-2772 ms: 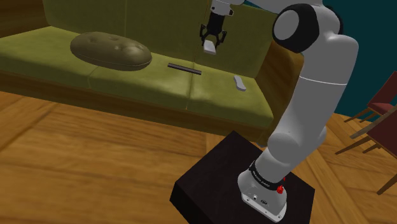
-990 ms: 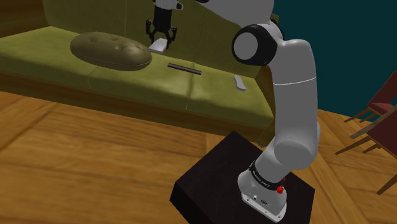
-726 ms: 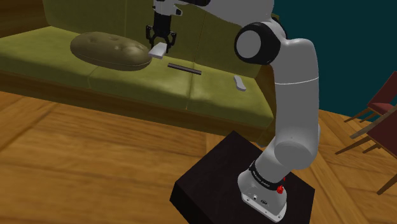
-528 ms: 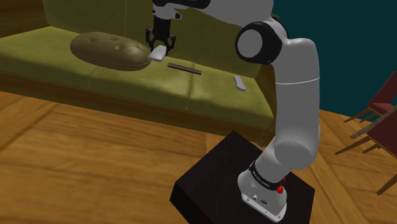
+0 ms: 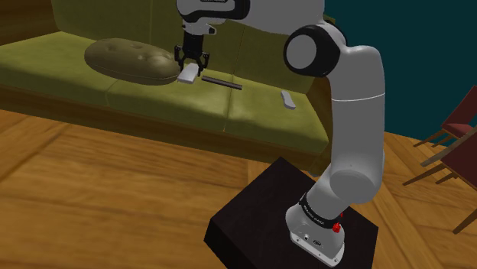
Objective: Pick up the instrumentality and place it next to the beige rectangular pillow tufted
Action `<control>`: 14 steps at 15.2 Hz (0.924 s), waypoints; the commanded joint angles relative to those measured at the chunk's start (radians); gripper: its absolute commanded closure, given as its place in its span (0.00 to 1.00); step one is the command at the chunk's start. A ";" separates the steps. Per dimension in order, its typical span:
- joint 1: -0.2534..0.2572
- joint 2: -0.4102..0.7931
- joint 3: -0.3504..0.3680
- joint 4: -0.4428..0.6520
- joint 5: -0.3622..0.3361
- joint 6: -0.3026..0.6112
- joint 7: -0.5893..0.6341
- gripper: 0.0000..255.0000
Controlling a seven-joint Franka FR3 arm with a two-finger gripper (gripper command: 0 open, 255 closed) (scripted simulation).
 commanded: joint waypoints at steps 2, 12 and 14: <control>0.000 0.000 0.000 -0.042 0.000 0.043 -0.001 1.00; 0.001 0.024 0.001 -0.138 0.002 0.163 -0.002 1.00; 0.001 0.031 0.001 -0.153 0.002 0.185 -0.002 1.00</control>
